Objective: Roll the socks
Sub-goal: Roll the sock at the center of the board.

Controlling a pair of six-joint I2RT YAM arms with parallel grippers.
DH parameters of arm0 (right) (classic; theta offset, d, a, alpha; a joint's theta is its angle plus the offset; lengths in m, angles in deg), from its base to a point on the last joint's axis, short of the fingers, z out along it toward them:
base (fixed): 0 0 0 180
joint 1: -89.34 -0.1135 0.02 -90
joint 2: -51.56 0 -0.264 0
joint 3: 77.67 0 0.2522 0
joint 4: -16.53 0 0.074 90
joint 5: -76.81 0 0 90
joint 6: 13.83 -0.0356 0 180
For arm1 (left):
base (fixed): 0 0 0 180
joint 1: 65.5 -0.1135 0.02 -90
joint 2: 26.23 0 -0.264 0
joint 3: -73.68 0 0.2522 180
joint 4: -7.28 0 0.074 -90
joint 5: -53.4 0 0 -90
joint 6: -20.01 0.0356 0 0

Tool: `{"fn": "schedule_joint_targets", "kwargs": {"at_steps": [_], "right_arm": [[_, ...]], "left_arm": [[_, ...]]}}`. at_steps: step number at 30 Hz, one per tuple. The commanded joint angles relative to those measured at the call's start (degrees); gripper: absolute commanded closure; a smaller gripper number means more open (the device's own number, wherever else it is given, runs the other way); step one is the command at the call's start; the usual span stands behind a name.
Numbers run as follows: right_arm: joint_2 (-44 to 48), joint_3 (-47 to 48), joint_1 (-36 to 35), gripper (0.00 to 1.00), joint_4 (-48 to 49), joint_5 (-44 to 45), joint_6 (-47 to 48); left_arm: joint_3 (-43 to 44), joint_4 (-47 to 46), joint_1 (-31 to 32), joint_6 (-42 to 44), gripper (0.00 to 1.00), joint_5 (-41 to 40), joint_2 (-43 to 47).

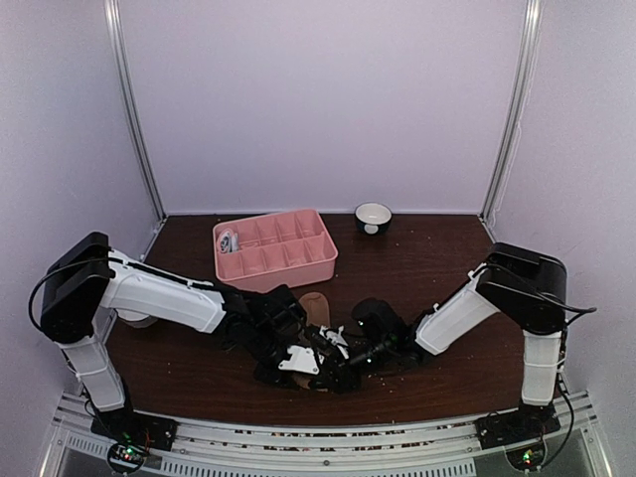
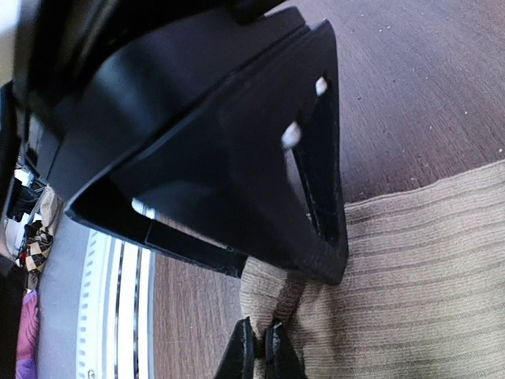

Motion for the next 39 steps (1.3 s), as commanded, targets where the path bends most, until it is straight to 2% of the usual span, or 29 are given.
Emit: {"fn": "schedule_joint_targets", "kwargs": {"at_steps": [1, 3, 8, 12, 20, 28, 32, 33, 34, 35, 39], "right_arm": [[-7.3, -4.3, -0.1, 1.0, -19.8, 6.0, -1.0], [-7.4, -4.4, -0.1, 1.0, -19.8, 5.9, -1.0], [-7.4, -4.6, 0.2, 1.0, -20.0, 5.8, -1.2], [-7.5, -4.5, 0.3, 1.0, -20.0, 5.5, -1.4], [-7.8, -4.6, 0.4, 1.0, -19.9, 5.0, -1.7], [-8.1, -4.7, 0.5, 1.0, -19.4, 4.7, -2.1], [-7.3, -5.8, 0.5, 1.0, -17.4, 5.0, -2.9], [-6.7, -6.3, 0.5, 1.0, -16.5, 5.6, -3.1], [-5.8, -7.0, 0.5, 0.94, -15.6, 6.3, -3.2], [-5.0, -7.6, 0.5, 0.83, -14.6, 7.1, -3.4], [-1.1, -10.4, 0.4, 0.79, -10.7, 10.5, -3.7]], "left_arm": [[-0.1, -2.2, 0.9, -0.4, 0.57, -2.4, -0.3], [-0.4, -2.2, 1.1, -0.1, 0.57, -2.4, 0.8], [-2.6, -3.6, 3.0, 0.9, 0.66, -5.2, 3.2], [-4.6, -5.7, 4.1, 1.1, 0.55, -7.6, 4.0], [-5.8, -7.6, 4.9, 1.1, 0.61, -10.1, 5.6], [-6.8, -9.9, 4.9, 0.7, 0.81, -12.6, 4.9], [-5.8, -7.1, 4.9, 0.1, 1.0, -10.0, 4.1], [-5.3, -6.0, 4.8, -0.2, 1.0, -9.0, 3.6], [-4.8, -4.5, 4.6, -0.4, 1.0, -7.5, 3.2], [-4.0, -3.1, 4.1, -0.7, 1.0, -5.6, 2.2], [0.3, 4.2, 0.7, -2.0, 1.0, 2.1, -2.4]]}}
